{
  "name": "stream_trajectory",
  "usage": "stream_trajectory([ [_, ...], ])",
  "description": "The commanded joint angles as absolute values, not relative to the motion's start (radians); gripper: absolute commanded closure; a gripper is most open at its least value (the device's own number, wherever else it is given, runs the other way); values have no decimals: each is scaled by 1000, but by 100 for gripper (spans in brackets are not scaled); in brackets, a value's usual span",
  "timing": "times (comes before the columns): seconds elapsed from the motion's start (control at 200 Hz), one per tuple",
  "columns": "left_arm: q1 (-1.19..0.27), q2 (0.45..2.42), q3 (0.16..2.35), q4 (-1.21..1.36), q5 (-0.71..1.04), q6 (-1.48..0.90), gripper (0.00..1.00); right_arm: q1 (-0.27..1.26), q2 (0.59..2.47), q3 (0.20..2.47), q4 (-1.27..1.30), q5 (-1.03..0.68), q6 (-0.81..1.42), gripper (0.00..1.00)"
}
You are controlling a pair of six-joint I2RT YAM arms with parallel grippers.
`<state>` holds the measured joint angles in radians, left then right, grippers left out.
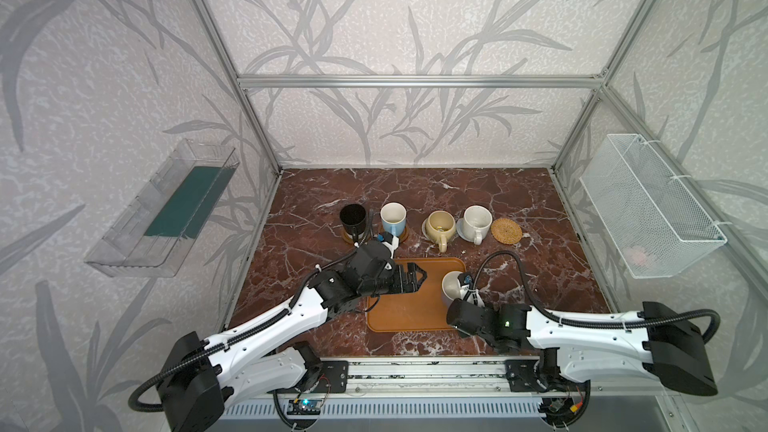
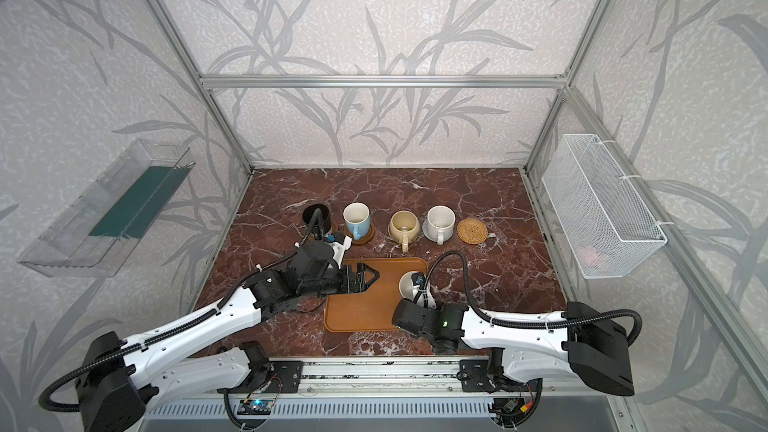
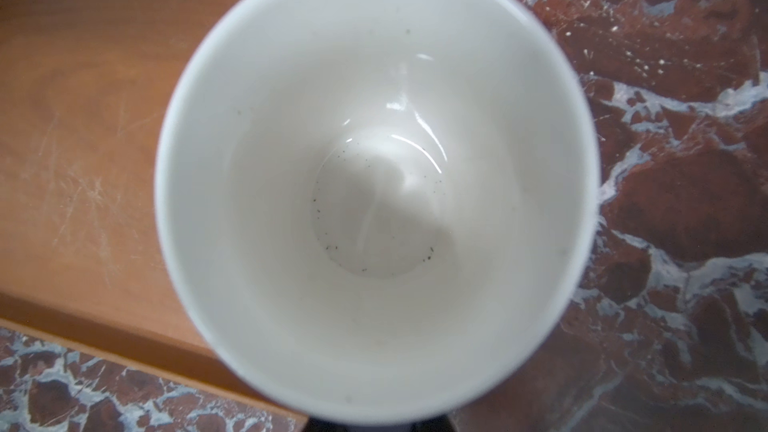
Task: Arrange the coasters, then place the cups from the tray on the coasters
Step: 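Close the right gripper on the lavender mug's rim and lift it, then carry the lavender mug toward the rattan coaster with the right gripper while the left hovers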
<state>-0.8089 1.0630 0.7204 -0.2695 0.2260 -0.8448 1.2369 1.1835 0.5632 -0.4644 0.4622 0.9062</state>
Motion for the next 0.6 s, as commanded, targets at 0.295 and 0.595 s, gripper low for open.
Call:
stream_trajectory([
  [0.295, -805, 1036, 706, -264, 195, -868, 1, 1230, 1008, 556, -493, 496, 852, 92],
  [0.595, -805, 1113, 731, -202, 236, -877, 1, 1215, 858, 562, -604, 514, 831, 94],
])
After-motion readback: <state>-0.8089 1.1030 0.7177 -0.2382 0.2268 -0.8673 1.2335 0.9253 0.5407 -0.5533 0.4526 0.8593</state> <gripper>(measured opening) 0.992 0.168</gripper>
